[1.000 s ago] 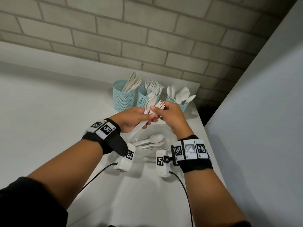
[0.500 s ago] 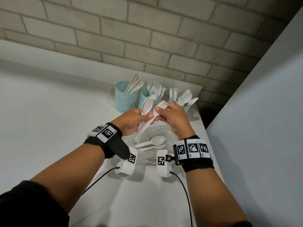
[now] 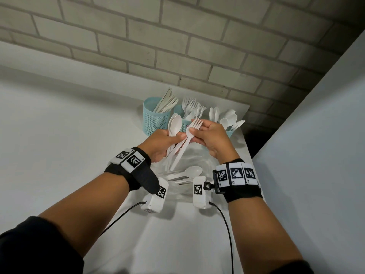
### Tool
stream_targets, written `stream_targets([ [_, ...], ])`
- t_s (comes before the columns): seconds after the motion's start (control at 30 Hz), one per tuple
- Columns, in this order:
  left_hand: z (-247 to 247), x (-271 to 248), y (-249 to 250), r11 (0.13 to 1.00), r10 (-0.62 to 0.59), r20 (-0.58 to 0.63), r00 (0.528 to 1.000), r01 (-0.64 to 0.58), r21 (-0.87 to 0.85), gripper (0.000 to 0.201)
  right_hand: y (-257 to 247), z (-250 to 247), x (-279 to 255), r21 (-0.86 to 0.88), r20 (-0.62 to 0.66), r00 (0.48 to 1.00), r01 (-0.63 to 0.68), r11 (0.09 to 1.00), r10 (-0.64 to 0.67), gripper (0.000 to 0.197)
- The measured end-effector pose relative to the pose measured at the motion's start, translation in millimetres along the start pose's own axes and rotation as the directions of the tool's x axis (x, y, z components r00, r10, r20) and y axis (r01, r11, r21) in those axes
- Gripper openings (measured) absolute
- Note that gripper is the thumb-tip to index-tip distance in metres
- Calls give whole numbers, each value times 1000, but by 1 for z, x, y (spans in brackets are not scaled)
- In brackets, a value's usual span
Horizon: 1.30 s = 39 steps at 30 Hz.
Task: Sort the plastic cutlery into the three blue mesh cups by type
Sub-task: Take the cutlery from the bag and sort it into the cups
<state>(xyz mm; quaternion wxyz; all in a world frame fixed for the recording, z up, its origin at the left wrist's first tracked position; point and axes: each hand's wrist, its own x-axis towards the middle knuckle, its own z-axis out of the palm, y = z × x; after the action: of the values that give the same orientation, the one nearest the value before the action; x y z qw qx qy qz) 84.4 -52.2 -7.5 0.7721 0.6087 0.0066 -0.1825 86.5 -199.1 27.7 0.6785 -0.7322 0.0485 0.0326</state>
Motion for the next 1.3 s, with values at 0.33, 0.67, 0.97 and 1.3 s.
stream_targets([
  [0.33, -14, 7, 19, 1000, -16, -101, 995, 14, -23, 32, -54, -15, 44, -212, -496, 703, 471, 856, -510, 23],
  [0.67, -24, 6, 17, 944, -68, 46, 997, 79, -319, 25, -6, 7, 68, -869, -71, 784, 255, 424, -616, 30],
  [0.97, -15, 1, 12, 981, 62, -72, 995, -74, -178, 28, -28, 10, 64, -983, 23, 826, 122, 138, -564, 35],
  [1.3, -13, -3, 9, 989, 71, -83, 994, -81, -127, 17, -25, 30, 40, -731, 76, 848, 406, 548, -525, 43],
])
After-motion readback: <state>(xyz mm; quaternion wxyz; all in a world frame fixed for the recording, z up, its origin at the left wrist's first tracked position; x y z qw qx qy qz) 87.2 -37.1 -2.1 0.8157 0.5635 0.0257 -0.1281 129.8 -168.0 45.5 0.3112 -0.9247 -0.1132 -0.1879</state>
